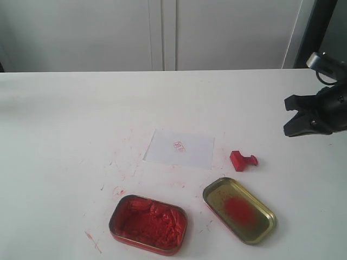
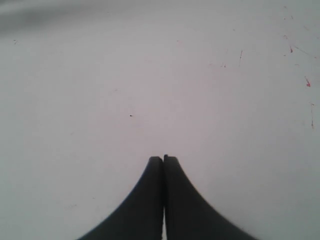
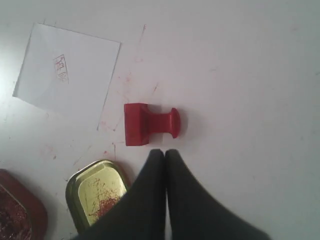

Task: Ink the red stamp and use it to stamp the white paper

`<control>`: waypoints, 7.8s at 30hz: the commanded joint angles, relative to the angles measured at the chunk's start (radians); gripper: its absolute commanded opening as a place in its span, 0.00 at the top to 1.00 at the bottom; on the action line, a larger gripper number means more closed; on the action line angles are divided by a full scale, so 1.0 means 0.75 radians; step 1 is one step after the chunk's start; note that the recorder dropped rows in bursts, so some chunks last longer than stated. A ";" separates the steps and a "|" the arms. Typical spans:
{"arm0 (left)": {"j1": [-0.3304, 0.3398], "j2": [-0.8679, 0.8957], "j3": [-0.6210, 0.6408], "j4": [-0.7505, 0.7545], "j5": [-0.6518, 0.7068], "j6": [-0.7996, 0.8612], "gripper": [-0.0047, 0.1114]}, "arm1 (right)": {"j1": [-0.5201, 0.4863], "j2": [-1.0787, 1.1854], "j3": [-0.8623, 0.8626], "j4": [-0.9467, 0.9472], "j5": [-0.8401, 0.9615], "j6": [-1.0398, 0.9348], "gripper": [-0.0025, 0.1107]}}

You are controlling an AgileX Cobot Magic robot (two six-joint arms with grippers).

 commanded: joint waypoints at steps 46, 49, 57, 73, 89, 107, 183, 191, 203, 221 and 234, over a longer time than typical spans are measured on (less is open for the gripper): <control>0.003 -0.005 0.009 -0.008 0.010 0.000 0.96 | 0.201 -1.347 0.486 -0.890 -0.275 0.649 0.98; 0.003 -0.005 0.009 -0.008 0.010 0.000 0.96 | 0.201 -1.419 0.541 -0.890 -0.315 0.683 0.98; 0.003 -0.005 0.009 -0.008 0.010 0.000 0.96 | 0.201 -1.638 0.682 -0.888 -0.410 0.680 0.98; 0.003 -0.005 0.009 -0.008 0.010 0.000 0.96 | 0.201 -1.755 0.875 -0.883 -0.597 0.747 0.98; 0.003 -0.005 0.009 -0.008 0.010 0.000 0.96 | 0.201 -1.755 0.904 -0.883 -0.614 0.750 0.98; 0.003 -0.005 0.009 -0.008 0.010 0.000 0.96 | 0.201 -1.755 0.904 -0.883 -0.614 0.750 0.98; 0.003 -0.005 0.009 -0.008 0.010 0.000 0.96 | 0.277 -2.258 1.415 -0.888 -0.675 0.750 0.98; 0.003 -0.005 0.009 -0.008 0.010 0.000 0.96 | 0.277 -2.258 1.415 -0.888 -0.675 0.750 0.98; 0.003 -0.005 0.009 -0.008 0.010 0.000 0.96 | 0.277 -2.258 1.415 -0.886 -0.675 0.750 0.98; 0.003 -0.005 0.009 -0.008 0.010 0.000 0.96 | 0.277 -2.258 1.415 -0.886 -0.675 0.750 0.98; 0.003 -0.005 0.009 -0.008 0.010 0.000 0.96 | 0.277 -2.258 1.415 -0.886 -0.675 0.750 0.98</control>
